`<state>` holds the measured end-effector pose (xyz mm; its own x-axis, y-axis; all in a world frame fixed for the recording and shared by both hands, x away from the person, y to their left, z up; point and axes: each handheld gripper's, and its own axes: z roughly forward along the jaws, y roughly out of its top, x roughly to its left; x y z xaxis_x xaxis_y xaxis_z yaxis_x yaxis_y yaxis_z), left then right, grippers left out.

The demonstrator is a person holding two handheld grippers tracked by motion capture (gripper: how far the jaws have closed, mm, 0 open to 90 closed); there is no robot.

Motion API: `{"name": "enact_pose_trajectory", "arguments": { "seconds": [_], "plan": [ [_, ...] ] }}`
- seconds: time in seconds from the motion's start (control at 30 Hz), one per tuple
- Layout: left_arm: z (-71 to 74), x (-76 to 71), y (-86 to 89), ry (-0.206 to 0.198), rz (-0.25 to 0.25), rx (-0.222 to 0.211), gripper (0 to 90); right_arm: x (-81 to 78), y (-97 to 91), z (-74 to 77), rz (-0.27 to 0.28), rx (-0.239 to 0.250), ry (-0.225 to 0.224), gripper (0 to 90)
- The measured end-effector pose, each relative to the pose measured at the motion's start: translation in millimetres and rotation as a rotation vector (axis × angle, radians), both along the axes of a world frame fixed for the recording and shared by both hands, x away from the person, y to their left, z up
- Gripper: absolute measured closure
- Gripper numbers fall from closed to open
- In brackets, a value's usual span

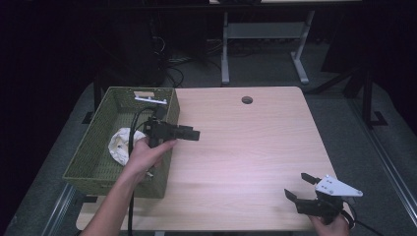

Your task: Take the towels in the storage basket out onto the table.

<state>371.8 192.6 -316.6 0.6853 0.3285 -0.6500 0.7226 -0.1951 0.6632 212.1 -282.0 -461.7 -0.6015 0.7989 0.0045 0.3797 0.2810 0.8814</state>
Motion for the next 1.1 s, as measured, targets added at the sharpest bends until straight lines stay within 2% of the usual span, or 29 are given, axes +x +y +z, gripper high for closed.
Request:
{"name": "enact_pose_trajectory", "arguments": {
  "seconds": [0.1, 0.23, 0.3, 0.47, 0.77, 1.03, 1.1],
  "plan": [
    [2.3, 4.6, 17.4, 0.009, 0.026, 0.017, 13.0, 0.5, 0.8, 0.0, 0.003, -0.002, 0.003, 16.1],
    [1.6, 9.7, 39.0, 0.035, 0.047, 0.018, 13.0, 0.5, 0.7, 0.0, 0.004, -0.002, 0.005, 16.0],
    [3.0, 10.9, 53.1, 0.031, 0.064, 0.01, 13.2, 0.7, 0.6, 0.0, 0.005, -0.001, 0.007, 16.0],
    [5.2, 11.2, 67.0, 0.038, 0.088, 0.006, 13.2, 1.2, 0.7, -0.1, 0.004, -0.002, 0.009, 15.9],
    [9.1, 12.1, 94.8, 0.028, 0.131, 0.023, 13.2, 0.6, 1.6, 0.2, 0.005, -0.006, 0.008, 16.0],
    [6.3, 13.8, 117.5, 0.042, 0.196, 0.053, 13.4, 0.5, 1.4, 0.9, 0.005, -0.009, -0.001, 16.0],
    [4.3, 13.9, 123.3, 0.04, 0.206, 0.047, 13.4, 0.6, 1.3, 1.0, 0.004, -0.009, -0.002, 16.0]
  ]
}}
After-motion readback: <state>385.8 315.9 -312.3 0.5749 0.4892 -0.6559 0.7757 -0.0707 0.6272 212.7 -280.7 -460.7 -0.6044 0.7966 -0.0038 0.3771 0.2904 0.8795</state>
